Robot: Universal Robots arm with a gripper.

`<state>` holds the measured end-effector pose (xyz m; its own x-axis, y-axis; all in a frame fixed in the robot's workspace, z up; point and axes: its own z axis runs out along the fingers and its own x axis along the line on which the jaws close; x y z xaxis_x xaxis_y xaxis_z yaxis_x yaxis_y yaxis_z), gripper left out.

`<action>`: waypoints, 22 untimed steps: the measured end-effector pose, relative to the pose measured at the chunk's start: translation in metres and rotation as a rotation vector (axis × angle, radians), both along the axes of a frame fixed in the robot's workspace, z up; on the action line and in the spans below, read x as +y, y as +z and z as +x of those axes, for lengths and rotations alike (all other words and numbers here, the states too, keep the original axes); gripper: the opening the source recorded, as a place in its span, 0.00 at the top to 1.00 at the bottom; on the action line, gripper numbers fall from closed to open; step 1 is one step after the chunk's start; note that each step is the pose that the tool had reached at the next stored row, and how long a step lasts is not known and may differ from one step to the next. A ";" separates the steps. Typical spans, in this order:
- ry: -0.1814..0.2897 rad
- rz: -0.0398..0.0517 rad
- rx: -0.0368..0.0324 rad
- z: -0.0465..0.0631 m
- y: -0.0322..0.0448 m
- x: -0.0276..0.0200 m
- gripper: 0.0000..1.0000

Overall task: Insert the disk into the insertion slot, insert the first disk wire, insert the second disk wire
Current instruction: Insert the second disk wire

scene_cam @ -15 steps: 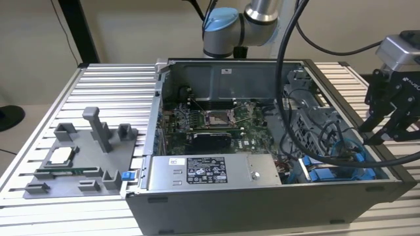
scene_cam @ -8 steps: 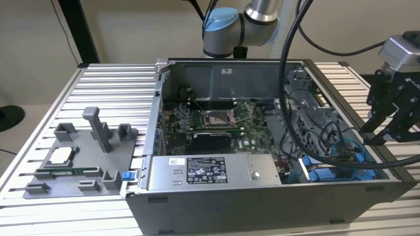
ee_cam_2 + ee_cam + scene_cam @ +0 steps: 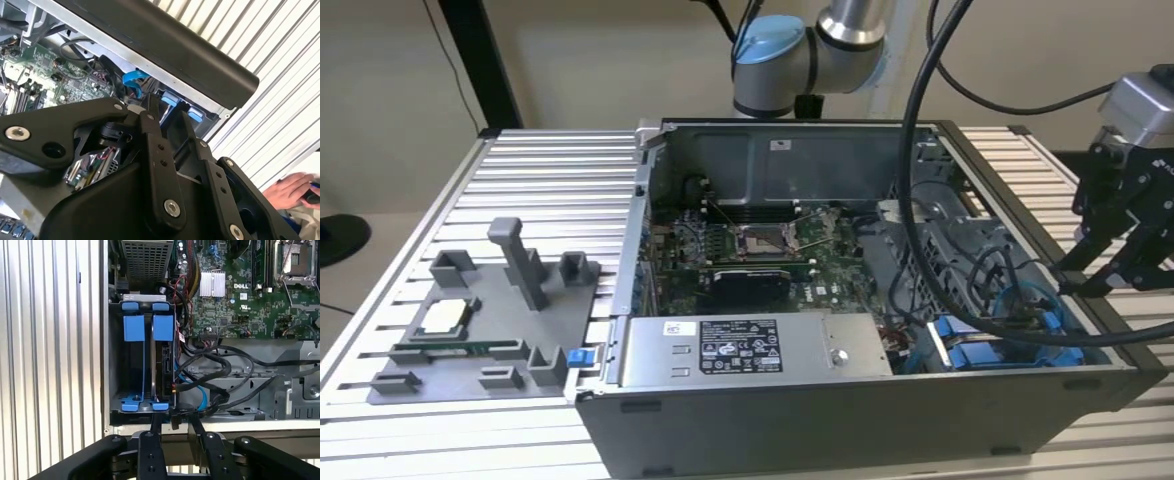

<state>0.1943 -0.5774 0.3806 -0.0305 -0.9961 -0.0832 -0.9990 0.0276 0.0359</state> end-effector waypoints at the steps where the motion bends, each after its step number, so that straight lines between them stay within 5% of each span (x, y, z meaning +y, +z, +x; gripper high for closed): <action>1: 0.000 0.0000 0.0001 0.000 -0.0005 -0.0001 0.00; 11: -0.001 0.0000 0.0105 0.003 -0.0036 -0.0004 0.00; 22: -0.017 -0.0001 0.0534 0.003 -0.0084 -0.0005 0.00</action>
